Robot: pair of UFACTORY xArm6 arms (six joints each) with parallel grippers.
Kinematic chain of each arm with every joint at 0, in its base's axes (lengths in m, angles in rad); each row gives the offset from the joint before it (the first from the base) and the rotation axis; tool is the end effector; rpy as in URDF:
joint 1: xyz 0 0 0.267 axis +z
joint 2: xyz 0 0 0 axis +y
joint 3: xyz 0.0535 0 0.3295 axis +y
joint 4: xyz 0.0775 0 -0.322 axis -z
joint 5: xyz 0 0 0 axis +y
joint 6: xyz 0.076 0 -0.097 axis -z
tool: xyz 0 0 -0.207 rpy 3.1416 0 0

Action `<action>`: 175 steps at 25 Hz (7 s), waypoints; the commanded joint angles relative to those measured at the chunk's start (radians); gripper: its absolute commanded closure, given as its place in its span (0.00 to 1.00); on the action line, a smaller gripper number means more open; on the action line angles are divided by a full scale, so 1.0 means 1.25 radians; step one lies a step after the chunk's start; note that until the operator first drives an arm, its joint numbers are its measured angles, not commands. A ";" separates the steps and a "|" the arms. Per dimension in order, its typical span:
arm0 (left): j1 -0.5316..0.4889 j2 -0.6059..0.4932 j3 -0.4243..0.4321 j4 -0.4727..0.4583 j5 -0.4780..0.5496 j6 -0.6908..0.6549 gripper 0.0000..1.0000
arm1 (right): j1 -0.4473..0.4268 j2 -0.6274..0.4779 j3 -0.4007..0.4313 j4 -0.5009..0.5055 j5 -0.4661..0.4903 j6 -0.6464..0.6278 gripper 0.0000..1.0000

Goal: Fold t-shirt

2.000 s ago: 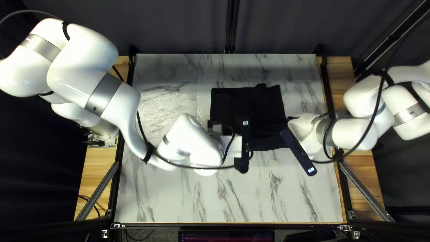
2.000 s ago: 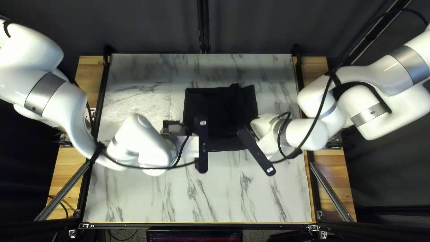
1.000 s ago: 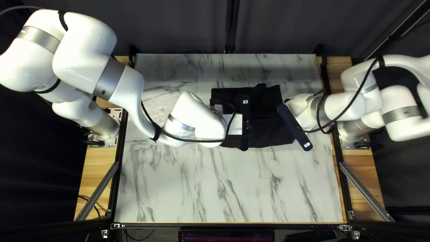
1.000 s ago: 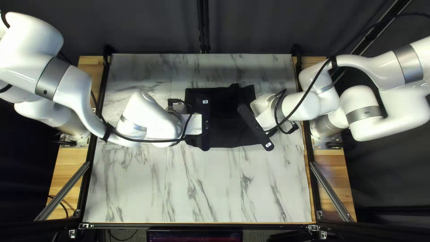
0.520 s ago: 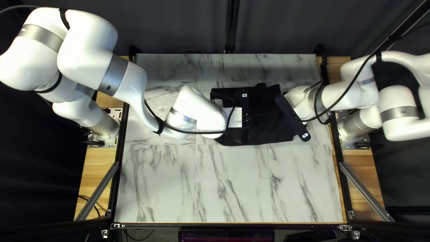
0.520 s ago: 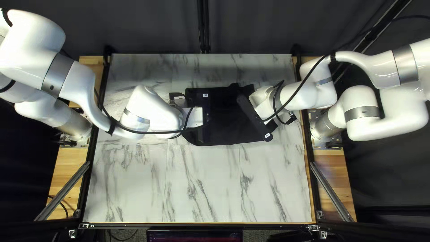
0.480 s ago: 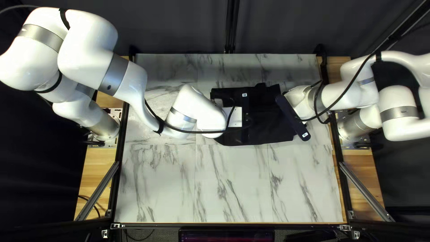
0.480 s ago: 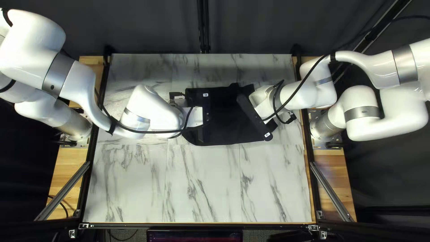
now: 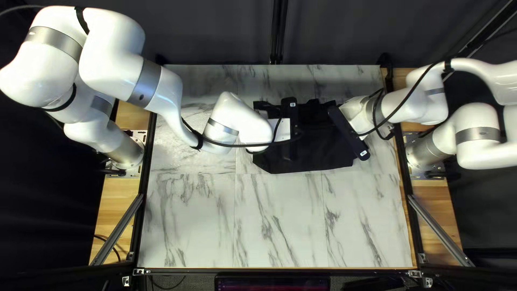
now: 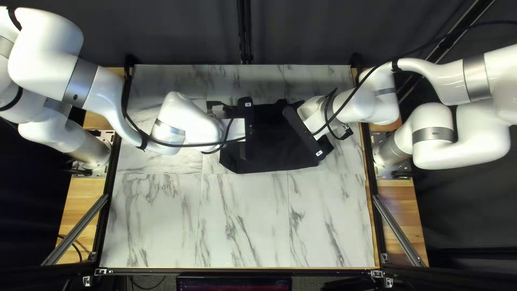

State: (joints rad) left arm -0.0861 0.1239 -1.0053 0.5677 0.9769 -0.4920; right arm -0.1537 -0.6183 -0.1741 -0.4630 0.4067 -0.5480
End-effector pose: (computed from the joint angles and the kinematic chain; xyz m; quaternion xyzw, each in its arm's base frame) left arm 0.4671 0.0727 0.1578 -0.9730 -0.0291 -0.0200 0.2281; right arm 0.3175 -0.0720 0.1463 0.8997 0.3729 0.1307 0.1857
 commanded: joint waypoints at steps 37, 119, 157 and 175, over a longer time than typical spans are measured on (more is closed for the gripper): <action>0.101 0.048 0.008 0.003 -0.074 0.044 1.00 | -0.100 0.093 0.016 0.062 -0.134 -0.114 1.00; 0.205 0.059 0.019 0.005 -0.200 0.119 0.00 | -0.007 -0.174 0.001 0.107 0.186 -0.026 0.00; 0.124 -0.619 0.184 -0.116 0.164 0.274 0.00 | -0.174 0.099 -0.068 0.446 0.030 -0.356 0.00; 0.124 -0.619 0.184 -0.116 0.164 0.274 0.00 | -0.200 0.174 -0.059 0.414 -0.046 -0.140 0.00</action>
State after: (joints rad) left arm 0.0694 -0.6495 -0.7750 0.4229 1.1822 -0.1491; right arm -0.3965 -0.4338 -0.2350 0.1212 0.3746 -0.8272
